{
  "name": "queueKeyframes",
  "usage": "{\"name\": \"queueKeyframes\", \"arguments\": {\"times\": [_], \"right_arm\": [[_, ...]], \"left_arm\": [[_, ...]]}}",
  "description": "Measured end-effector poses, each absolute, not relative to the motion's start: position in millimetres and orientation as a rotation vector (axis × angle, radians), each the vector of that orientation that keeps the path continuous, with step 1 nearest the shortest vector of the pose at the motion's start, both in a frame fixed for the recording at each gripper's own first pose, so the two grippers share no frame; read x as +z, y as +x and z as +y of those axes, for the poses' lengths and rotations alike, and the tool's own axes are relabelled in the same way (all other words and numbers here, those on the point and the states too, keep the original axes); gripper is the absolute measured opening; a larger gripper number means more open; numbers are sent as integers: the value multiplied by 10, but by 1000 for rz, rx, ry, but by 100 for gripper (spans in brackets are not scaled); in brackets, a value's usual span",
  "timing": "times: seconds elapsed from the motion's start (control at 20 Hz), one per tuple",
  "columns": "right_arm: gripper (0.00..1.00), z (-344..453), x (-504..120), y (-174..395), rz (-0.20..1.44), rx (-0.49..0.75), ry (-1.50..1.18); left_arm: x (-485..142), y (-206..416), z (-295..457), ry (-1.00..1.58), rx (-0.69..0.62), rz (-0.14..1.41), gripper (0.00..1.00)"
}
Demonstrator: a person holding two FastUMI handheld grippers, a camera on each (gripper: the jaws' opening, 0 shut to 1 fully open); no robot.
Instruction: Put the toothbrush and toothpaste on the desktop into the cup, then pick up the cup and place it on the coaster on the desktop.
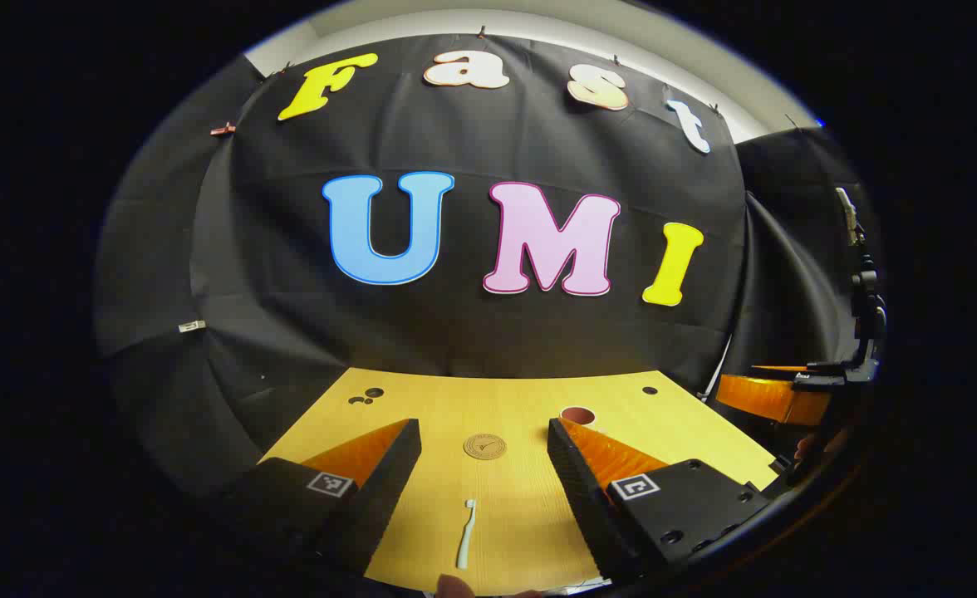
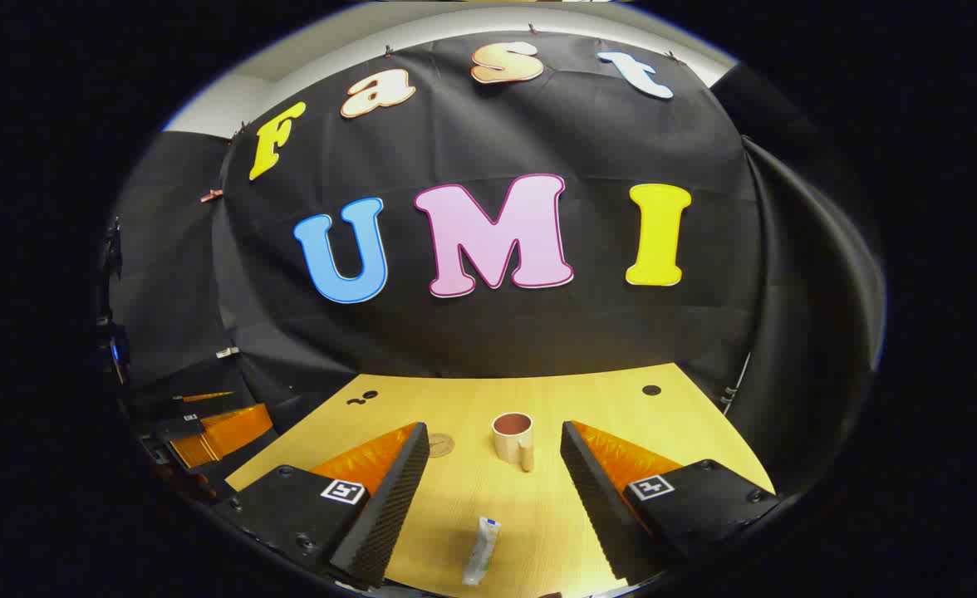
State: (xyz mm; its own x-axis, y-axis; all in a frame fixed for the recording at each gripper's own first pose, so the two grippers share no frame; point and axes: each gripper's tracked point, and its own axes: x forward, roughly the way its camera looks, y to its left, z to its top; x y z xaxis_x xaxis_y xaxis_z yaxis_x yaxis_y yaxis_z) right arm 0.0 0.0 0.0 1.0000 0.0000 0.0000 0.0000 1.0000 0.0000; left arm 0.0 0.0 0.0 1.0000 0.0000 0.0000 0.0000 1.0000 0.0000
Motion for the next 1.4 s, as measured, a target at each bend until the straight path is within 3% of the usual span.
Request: {"name": "queueKeyframes", "arguments": {"times": [0.8,1.05,1.4], "right_arm": [[98,31,-202,109,67,-23,9],[98,4,-861,165,283,-7,46],[98,2,-2009,439,632,-16,163]], "left_arm": [[-301,218,-43,23,-57,81,97],[-752,257,2,40,-58,194,97],[-1062,40,149,26,-13,237,97]]}}
